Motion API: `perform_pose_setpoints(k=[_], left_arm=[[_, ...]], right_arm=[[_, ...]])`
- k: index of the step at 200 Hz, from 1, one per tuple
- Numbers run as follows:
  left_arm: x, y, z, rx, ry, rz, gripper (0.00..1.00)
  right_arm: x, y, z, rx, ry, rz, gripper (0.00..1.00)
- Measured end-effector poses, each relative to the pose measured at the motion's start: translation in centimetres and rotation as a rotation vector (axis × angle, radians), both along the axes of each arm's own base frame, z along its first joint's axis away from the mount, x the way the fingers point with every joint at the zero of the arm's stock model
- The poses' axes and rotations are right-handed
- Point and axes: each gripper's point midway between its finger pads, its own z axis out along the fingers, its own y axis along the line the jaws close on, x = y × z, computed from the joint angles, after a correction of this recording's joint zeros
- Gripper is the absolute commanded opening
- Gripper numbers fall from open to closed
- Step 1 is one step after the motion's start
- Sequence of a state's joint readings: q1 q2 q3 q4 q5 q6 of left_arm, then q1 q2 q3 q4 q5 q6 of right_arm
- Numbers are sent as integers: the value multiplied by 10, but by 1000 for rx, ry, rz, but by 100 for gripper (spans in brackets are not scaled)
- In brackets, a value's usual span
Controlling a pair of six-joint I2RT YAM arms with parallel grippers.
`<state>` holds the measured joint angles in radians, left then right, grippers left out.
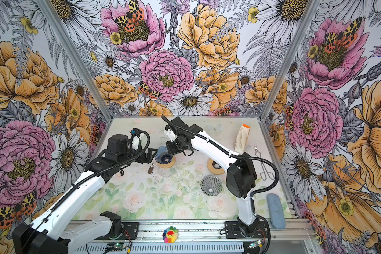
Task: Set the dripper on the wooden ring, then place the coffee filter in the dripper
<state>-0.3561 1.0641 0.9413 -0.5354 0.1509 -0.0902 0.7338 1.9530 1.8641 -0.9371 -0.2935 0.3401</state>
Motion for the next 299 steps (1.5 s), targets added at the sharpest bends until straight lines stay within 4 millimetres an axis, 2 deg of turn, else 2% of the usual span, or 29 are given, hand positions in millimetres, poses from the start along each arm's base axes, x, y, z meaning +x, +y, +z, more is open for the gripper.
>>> perform_pose_setpoints(k=[34,53,83,108,127,155,175,197,216,261,299], left_arm=[[6,-2,0,-9,16,8,98],[7,-3,-2,-9,24,6,98],[7,-4,-2,-13,26,5,98],[6,-3,5,-21,36,14,98],[6,-4,18,-27,31,17,98],[6,-3,26,-46,38,32,97],[5,-3,19,-56,79,50,95],[5,-3,9,-61,128,68,89],[6,-5,0,-66,166,81,84],[9,-11,-23,-66,254,84,73],[10,-16,-40,-68,314,87,66]], right_arm=[[6,3,15,21,-36,-4,19],[6,3,15,18,-38,-6,22],[11,-1,14,-4,-58,-25,21],[17,-11,12,-33,-90,-60,21],[15,-24,11,-47,-123,-83,21],[13,-43,21,-47,-214,-119,21],[11,-53,31,-26,-280,-140,21],[10,-54,36,12,-314,-146,22],[12,-49,33,45,-318,-137,22],[5,-40,12,93,-282,-103,22],[1,-30,16,149,-269,-73,22]])
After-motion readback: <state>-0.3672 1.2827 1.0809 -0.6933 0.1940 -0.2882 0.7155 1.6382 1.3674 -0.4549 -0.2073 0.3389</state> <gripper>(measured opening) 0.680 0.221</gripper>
